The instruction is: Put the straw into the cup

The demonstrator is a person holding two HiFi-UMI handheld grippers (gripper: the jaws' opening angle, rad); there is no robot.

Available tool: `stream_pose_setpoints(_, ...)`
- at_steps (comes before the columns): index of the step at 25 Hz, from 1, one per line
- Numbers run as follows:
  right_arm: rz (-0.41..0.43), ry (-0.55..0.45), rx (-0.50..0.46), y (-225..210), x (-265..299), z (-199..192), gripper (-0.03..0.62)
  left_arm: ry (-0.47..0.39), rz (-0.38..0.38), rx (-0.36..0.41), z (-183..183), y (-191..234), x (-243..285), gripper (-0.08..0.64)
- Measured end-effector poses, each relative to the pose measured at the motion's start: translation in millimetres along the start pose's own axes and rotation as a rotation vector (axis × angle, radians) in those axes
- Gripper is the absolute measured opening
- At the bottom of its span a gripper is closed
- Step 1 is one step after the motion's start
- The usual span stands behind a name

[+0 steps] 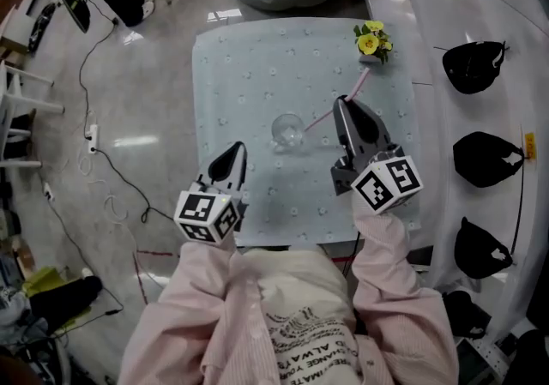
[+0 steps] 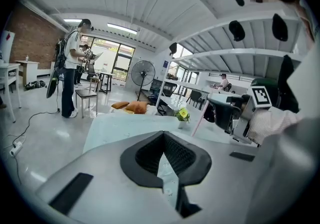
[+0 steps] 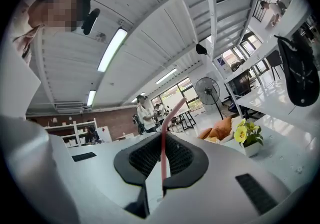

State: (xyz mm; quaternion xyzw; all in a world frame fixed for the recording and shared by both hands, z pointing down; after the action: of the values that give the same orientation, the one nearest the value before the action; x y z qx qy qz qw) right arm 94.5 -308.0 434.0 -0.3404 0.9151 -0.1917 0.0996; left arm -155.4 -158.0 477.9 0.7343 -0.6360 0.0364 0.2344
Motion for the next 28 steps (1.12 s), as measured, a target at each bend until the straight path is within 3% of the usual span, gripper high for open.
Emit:
stream_pose_setpoints(16, -0.028, 0.084, 0.105, -9, 40, -79, 0.017, 0.097, 0.005, -0.089, -40, 34, 23, -0.002)
stream_pose_setpoints(28, -0.06, 0.129, 0.13, -17, 38, -108, 0.018, 0.13, -0.015, -0.129, -59, 32, 30, -0.002)
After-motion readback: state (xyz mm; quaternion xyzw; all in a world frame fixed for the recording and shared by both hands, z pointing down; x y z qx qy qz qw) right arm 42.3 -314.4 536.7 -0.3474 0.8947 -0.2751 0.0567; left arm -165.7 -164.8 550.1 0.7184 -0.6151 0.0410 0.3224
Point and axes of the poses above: the fingertips, and each gripper's own axes: x forward along the fingers, y to its left, z out of its top, the point moved 9 cm from there along -x, backward along the fingers, and after that the axes turned 4 degrees about -y, right-handed, at the moved point
